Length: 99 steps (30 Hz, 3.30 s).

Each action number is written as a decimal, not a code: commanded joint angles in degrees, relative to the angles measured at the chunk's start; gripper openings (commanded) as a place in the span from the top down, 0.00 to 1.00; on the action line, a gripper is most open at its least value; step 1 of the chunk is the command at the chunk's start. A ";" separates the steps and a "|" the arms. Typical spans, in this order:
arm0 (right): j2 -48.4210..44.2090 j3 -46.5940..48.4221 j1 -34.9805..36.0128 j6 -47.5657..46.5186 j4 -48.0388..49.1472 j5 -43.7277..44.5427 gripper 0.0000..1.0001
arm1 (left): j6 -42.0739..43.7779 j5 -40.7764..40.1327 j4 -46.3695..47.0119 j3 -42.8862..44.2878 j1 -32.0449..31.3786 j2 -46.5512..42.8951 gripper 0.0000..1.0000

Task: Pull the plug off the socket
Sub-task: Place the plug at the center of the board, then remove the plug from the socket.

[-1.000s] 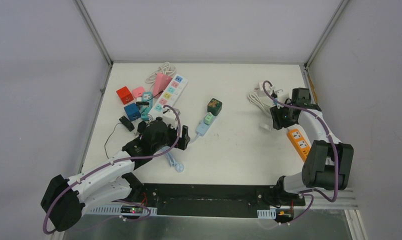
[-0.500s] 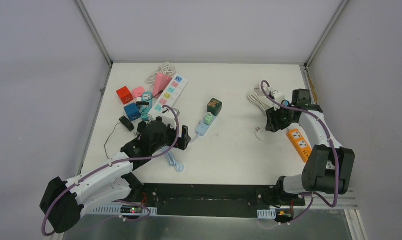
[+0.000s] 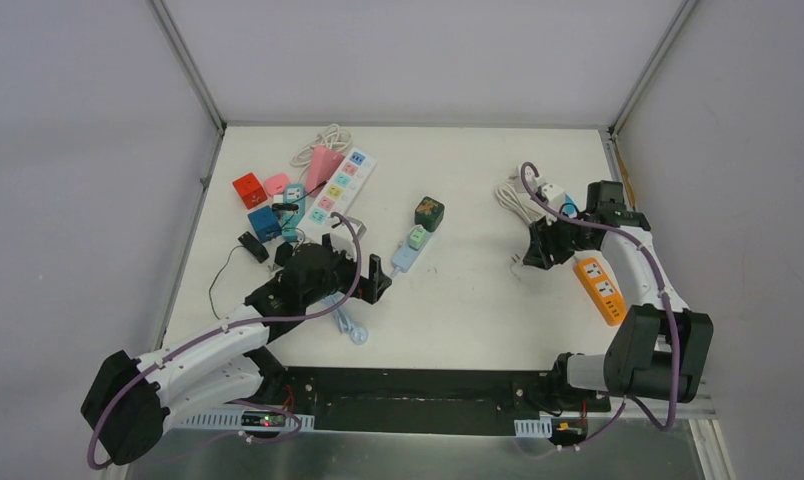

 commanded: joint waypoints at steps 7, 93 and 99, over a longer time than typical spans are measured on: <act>-5.78 -1.36 -0.17 -4.40 0.25 -7.82 0.48 | -1.72 6.88 8.36 -0.50 0.56 1.88 0.01; 4.42 0.80 8.86 29.54 22.86 -18.71 0.46 | 22.76 18.11 3.21 31.91 -0.67 46.38 1.00; 13.56 10.35 13.09 27.65 18.75 -14.24 0.39 | 23.31 21.96 5.18 29.13 -2.93 45.26 1.00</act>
